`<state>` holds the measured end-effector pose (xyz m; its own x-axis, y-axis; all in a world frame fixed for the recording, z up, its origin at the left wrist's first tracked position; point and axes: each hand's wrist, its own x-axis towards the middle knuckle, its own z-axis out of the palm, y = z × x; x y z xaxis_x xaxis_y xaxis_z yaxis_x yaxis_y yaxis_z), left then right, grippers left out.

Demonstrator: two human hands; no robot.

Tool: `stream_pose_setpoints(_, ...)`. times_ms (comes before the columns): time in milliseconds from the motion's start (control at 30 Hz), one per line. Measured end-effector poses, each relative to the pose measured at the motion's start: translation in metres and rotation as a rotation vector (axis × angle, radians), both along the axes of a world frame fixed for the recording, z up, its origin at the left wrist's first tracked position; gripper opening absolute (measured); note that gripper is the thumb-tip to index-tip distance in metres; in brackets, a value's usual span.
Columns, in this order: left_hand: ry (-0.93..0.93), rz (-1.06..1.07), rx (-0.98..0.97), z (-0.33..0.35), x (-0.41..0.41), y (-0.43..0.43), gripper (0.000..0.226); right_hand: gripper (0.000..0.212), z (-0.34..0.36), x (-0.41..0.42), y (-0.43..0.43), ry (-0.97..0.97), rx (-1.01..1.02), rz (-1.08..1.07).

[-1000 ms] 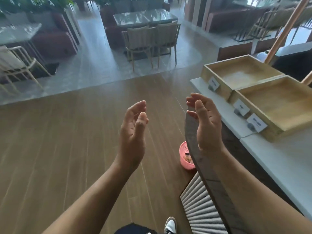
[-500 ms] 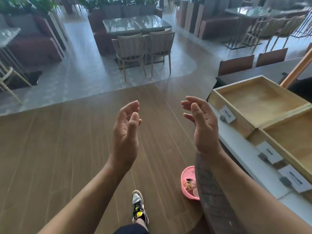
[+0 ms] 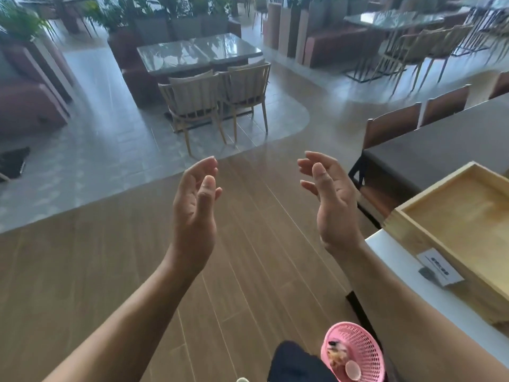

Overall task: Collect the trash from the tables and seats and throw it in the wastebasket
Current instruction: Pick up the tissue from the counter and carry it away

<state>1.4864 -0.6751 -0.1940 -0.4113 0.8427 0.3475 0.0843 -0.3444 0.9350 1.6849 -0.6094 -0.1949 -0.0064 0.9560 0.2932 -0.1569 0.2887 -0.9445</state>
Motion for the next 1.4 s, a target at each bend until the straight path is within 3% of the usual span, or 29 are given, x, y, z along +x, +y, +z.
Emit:
stream_pose_setpoints(500, 0.061, -0.038, 0.001, -0.004, -0.031, 0.321, 0.047, 0.031, -0.014, -0.037, 0.319, 0.07, 0.036, -0.037)
stream_pose_setpoints(633, 0.078, -0.052, -0.005, 0.003, -0.022, 0.407, 0.034, 0.033, -0.011, -0.025, 0.401, 0.049, 0.042, -0.061)
stream_pose_setpoints(767, 0.069, -0.079, -0.008, 0.003, -0.008, 0.478, 0.043, 0.04, -0.01, -0.005, 0.464, 0.028, 0.046, -0.087)
stream_pose_setpoints(1033, 0.06, -0.19, -0.021, -0.011, 0.02, 0.631, 0.037, 0.036, -0.016, 0.035, 0.584, -0.007, 0.023, -0.24)
stream_pose_setpoints(1267, 0.032, -0.36, 0.036, -0.021, 0.028, 0.794, 0.043, 0.044, -0.023, 0.042, 0.717, -0.054, -0.004, -0.374)
stream_pose_setpoints(1400, 0.056, -0.466, 0.049, -0.022, 0.032, 0.881, 0.04, 0.032, -0.017, 0.042, 0.79, -0.064, -0.019, -0.42)
